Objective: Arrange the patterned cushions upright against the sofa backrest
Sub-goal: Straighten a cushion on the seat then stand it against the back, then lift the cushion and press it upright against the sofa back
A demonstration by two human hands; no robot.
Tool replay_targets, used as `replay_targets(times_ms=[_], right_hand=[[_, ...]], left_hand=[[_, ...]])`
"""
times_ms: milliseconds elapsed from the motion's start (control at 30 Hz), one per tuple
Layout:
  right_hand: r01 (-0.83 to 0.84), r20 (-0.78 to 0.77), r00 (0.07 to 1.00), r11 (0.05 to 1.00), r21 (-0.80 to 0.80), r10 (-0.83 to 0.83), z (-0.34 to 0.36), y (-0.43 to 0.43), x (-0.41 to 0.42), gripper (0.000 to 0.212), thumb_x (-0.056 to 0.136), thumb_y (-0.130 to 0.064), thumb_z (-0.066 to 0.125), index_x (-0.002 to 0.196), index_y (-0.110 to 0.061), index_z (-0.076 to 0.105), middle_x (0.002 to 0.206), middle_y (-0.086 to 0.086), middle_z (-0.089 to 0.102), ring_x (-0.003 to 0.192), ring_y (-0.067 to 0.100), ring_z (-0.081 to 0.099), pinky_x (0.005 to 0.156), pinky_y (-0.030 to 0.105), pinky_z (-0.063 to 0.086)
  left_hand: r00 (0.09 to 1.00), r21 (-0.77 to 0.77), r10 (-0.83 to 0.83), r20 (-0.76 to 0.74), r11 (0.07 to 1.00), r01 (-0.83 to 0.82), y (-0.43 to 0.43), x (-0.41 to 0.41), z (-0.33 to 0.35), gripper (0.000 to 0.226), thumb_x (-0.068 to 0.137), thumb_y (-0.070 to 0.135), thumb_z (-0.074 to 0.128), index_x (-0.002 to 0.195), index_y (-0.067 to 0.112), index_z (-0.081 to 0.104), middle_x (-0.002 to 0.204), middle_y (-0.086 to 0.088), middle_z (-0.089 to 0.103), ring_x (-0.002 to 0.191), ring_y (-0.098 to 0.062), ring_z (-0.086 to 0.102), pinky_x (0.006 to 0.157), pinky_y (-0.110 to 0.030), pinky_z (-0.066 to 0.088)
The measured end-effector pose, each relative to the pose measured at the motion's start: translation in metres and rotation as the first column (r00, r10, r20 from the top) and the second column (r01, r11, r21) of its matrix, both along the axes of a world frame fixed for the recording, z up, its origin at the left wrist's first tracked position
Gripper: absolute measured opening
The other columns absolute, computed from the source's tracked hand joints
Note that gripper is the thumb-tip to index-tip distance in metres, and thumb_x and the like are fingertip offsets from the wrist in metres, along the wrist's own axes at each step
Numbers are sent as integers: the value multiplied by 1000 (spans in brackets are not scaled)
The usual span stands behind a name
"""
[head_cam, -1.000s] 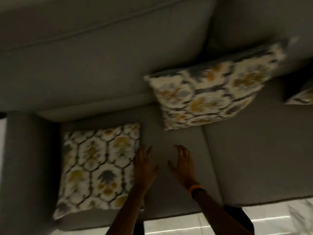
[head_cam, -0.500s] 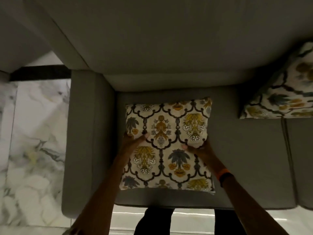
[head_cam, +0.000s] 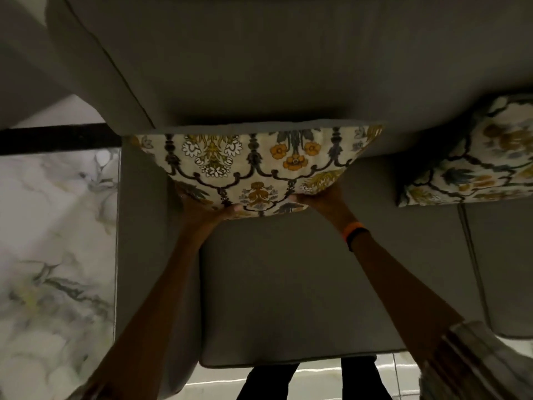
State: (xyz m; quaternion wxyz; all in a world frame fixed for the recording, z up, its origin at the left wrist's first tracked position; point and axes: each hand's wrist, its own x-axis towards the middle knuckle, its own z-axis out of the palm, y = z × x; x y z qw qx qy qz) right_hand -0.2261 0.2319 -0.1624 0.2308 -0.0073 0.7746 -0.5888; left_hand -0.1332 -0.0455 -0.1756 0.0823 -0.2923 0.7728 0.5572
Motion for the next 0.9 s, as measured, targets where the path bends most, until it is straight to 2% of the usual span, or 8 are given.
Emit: replay_targets(times_ms=[133, 233, 300, 367, 467, 533, 667, 900], right_hand=[[86, 7, 996, 996, 15, -86, -9, 0, -3, 112, 55, -46, 99, 148, -12, 48, 148, 8, 59, 139, 21, 55, 111, 51, 49], [175, -12, 985, 978, 117, -175, -6, 2, 20, 113, 58, -29, 99, 151, -10, 38, 148, 5, 55, 134, 17, 55, 111, 33, 50], [214, -3, 976, 963, 162, -216, -9, 8, 41, 116, 65, -17, 96, 157, -12, 27, 157, 6, 42, 141, 18, 45, 115, 27, 41], [185, 47, 978, 951, 249, -203, -14, 21, 60, 121, 68, -26, 95, 161, -18, 17, 167, 6, 25, 152, 24, 28, 120, 37, 32], [91, 85, 988, 925, 370, -131, -27, 52, 89, 118, 74, -40, 89, 163, -23, 12, 169, 6, 16, 155, 30, 19, 123, 53, 29], [58, 60, 994, 894, 445, -95, -31, 81, 100, 111, 78, -39, 85, 162, -23, 14, 167, 9, 20, 154, 31, 21, 120, 58, 31], [64, 74, 990, 852, 520, -119, -35, 162, 100, 105, 80, -32, 84, 161, -20, 19, 165, 11, 25, 152, 33, 24, 119, 59, 32], [595, 32, 763, 720, 358, -646, -15, 381, 19, 109, 76, -18, 90, 158, -14, 19, 157, 18, 34, 139, 35, 44, 113, 57, 42]], left_hand=[[991, -28, 123, -59, 992, -124, 4, 1, -10, 142, 42, 50, 93, 152, 25, 8, 149, 20, 23, 135, 9, 30, 102, 6, 25], [970, -58, 234, -66, 970, -238, 19, 21, -15, 143, 45, 54, 95, 155, 29, 6, 161, 6, 20, 146, -12, 27, 120, -36, 31], [959, -6, 284, -4, 959, -284, 45, 38, -8, 141, 49, 45, 94, 155, 25, 3, 163, -4, 14, 148, -24, 22, 116, -40, 27], [961, 52, 257, 101, 963, -263, 78, 49, -3, 134, 56, 36, 95, 156, 20, 6, 162, -6, 19, 146, -26, 25, 114, -37, 28], [951, -29, 72, 299, 997, -66, 128, 60, -3, 121, 67, 42, 88, 156, 17, 10, 163, -10, 16, 147, -30, 24, 117, -45, 32], [949, -81, -147, 277, 981, 176, 164, 62, -4, 114, 73, 46, 83, 156, 16, 11, 163, -12, 13, 148, -31, 21, 116, -46, 34], [799, -243, -547, 249, 764, 598, 242, 56, -6, 105, 80, 50, 74, 156, 17, 8, 164, -10, 12, 151, -27, 11, 121, -43, 24], [846, -114, -504, 174, 843, 526, 386, -24, 6, 116, 76, 40, 82, 156, 21, 2, 164, -10, 12, 150, -27, 16, 120, -39, 25]])
